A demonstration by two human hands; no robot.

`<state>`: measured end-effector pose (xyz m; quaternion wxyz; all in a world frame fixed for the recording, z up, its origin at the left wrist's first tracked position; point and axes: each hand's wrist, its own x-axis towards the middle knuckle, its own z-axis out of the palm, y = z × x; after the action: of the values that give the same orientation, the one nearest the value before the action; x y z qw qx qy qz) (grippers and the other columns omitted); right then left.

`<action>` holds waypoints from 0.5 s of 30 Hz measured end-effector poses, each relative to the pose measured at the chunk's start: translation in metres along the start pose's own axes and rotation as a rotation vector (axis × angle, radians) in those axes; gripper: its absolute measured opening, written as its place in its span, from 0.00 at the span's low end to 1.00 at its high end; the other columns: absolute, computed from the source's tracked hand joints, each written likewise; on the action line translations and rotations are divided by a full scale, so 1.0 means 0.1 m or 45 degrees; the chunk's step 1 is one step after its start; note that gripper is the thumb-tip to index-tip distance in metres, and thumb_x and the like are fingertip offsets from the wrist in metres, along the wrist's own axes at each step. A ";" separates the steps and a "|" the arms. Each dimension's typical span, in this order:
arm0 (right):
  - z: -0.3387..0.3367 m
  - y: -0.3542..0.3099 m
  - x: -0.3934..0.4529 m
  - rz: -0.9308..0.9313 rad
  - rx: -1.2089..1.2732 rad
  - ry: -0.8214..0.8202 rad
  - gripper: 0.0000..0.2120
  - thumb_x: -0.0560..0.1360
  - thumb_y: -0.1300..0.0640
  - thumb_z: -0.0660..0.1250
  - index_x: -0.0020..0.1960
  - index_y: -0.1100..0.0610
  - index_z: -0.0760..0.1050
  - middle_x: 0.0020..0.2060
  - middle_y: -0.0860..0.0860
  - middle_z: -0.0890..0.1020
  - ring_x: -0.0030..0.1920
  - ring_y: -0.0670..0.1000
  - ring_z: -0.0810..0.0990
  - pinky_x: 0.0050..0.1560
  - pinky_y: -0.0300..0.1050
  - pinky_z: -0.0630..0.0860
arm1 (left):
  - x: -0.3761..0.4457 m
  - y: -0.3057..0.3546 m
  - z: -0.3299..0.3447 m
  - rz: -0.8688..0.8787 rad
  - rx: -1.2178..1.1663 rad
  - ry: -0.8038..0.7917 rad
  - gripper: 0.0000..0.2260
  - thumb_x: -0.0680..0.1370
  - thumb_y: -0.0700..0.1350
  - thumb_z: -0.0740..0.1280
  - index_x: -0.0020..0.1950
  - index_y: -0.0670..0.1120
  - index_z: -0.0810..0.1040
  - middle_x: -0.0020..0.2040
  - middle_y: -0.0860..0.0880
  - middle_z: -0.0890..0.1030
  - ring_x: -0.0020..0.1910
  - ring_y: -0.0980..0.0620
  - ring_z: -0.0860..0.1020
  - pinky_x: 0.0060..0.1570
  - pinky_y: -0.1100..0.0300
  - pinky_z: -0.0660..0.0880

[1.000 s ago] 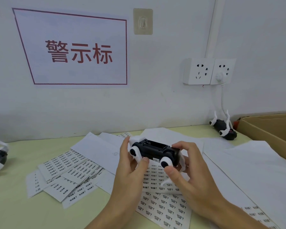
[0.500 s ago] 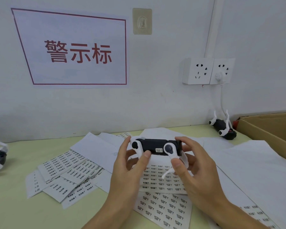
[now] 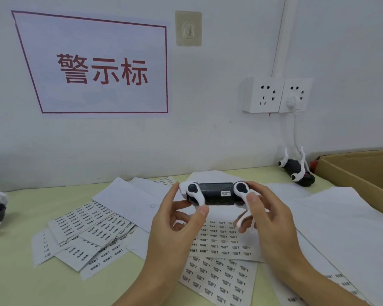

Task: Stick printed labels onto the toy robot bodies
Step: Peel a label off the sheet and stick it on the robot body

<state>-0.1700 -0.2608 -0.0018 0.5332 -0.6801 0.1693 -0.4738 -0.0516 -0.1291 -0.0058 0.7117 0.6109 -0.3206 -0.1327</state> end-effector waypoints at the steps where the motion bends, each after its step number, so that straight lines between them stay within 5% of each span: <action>1: -0.02 0.03 0.02 0.024 0.014 0.000 0.15 0.77 0.44 0.62 0.59 0.47 0.81 0.44 0.51 0.85 0.33 0.55 0.84 0.35 0.36 0.77 | 0.00 0.01 0.00 0.012 0.006 -0.009 0.36 0.67 0.65 0.76 0.73 0.60 0.70 0.53 0.58 0.83 0.47 0.56 0.81 0.46 0.72 0.74; 5: -0.08 0.11 0.10 0.175 0.158 -0.001 0.15 0.83 0.49 0.59 0.59 0.50 0.83 0.50 0.54 0.86 0.45 0.58 0.85 0.48 0.52 0.81 | -0.01 0.02 0.01 0.062 0.027 -0.070 0.31 0.65 0.60 0.73 0.69 0.62 0.73 0.52 0.58 0.84 0.46 0.56 0.82 0.44 0.74 0.74; 10: -0.10 0.11 0.13 0.246 0.334 0.032 0.16 0.66 0.38 0.66 0.45 0.46 0.86 0.40 0.51 0.86 0.42 0.52 0.85 0.46 0.48 0.77 | -0.02 -0.01 0.01 0.107 0.060 -0.142 0.22 0.71 0.54 0.75 0.63 0.69 0.77 0.54 0.60 0.83 0.48 0.57 0.82 0.45 0.70 0.76; 15: -0.13 0.13 0.12 0.198 0.335 -0.025 0.18 0.72 0.41 0.62 0.55 0.46 0.83 0.51 0.54 0.85 0.50 0.54 0.85 0.50 0.52 0.75 | 0.00 -0.03 -0.01 0.096 0.035 -0.139 0.19 0.72 0.52 0.70 0.61 0.69 0.76 0.56 0.58 0.84 0.55 0.56 0.82 0.49 0.59 0.79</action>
<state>-0.1708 -0.2817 -0.0077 0.6545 -0.5938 0.1525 -0.4425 -0.0507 -0.1288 -0.0090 0.6891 0.6001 -0.3833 -0.1345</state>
